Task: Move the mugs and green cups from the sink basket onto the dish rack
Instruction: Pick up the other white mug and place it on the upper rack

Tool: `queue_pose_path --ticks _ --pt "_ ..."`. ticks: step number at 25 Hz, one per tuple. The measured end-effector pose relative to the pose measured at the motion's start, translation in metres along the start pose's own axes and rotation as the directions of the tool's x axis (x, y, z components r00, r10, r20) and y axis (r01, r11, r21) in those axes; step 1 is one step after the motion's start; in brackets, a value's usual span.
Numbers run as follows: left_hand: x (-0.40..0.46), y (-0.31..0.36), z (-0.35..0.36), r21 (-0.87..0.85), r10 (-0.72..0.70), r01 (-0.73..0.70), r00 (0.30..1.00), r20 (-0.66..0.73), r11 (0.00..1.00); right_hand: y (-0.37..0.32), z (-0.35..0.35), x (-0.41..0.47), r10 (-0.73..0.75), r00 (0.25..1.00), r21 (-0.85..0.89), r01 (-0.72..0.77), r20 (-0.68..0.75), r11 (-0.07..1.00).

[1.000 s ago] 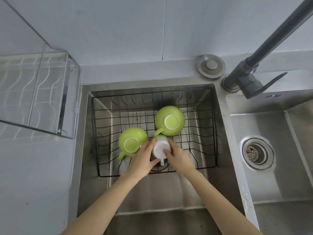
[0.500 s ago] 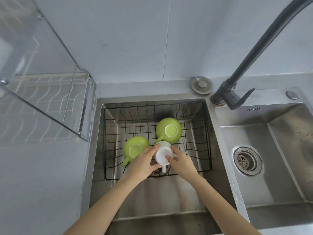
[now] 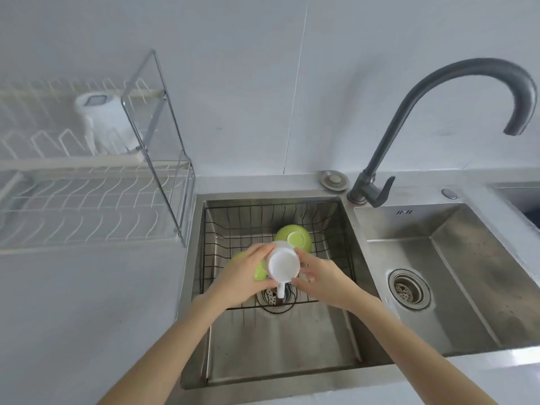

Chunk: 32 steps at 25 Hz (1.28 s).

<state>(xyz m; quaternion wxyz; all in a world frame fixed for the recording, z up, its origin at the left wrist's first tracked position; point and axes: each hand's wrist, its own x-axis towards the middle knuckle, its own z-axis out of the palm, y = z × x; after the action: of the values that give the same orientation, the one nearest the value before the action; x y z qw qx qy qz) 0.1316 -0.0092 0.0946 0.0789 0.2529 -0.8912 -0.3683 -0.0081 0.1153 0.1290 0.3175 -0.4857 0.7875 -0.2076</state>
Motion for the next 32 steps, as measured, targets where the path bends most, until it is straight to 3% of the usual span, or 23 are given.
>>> queue_pose_path --ticks 12,19,32 --pt "-0.063 0.016 -0.134 -0.035 0.174 -0.184 0.965 -0.195 0.982 -0.118 -0.019 -0.019 -0.366 0.898 -0.085 0.356 -0.245 0.931" --pt "-0.100 0.007 -0.213 -0.011 0.240 -0.254 0.928 -0.285 0.967 -0.207 -0.015 -0.021 -0.453 0.850 -0.127 0.435 -0.268 0.891" --pt "-0.145 -0.033 -0.369 0.057 0.320 -0.323 0.868 -0.381 0.945 -0.359 0.017 0.021 -0.615 0.697 -0.178 0.596 -0.369 0.783"
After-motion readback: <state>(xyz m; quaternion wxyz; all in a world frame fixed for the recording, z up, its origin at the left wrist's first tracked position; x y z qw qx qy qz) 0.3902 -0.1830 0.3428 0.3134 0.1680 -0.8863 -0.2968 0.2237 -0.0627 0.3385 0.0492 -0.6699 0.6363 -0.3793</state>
